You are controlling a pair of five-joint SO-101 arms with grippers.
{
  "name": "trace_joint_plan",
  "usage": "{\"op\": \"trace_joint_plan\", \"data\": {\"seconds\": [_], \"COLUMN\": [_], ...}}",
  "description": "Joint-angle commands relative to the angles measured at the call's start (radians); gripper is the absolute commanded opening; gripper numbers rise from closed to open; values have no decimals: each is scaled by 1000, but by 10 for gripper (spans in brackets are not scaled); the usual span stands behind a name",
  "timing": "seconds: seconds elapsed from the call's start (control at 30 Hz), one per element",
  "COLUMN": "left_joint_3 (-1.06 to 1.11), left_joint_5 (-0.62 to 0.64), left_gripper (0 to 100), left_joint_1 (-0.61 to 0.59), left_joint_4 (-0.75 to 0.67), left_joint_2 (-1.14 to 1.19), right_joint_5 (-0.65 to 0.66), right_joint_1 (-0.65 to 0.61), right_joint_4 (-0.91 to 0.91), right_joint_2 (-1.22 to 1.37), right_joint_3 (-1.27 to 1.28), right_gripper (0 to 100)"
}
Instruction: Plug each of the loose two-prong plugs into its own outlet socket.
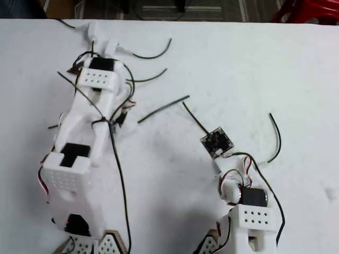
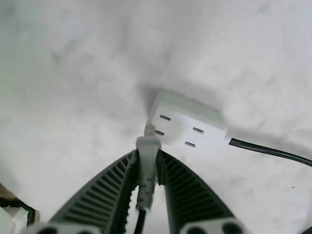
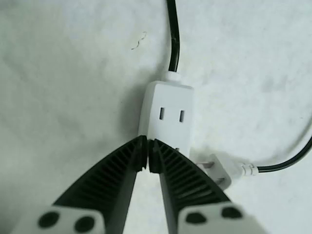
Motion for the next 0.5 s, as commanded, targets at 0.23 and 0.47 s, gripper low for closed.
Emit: {"op": "trace_joint_plan", "data": {"seconds": [0.23,0.47], "left_joint_3": [-84,-112], "left_joint_5": [26,-91], "left_gripper": [24,24], "left_joint_1": [-2,-2], "left_joint_4": [21,18], "left_joint_2": [-12,-2], "right_joint_5": [0,0], "right_joint_1": [4,4], "right_joint_4": [-16,-16], "right_joint_2": [2,2], "right_joint_3": [6,6], "right_gripper": [19,19]}}
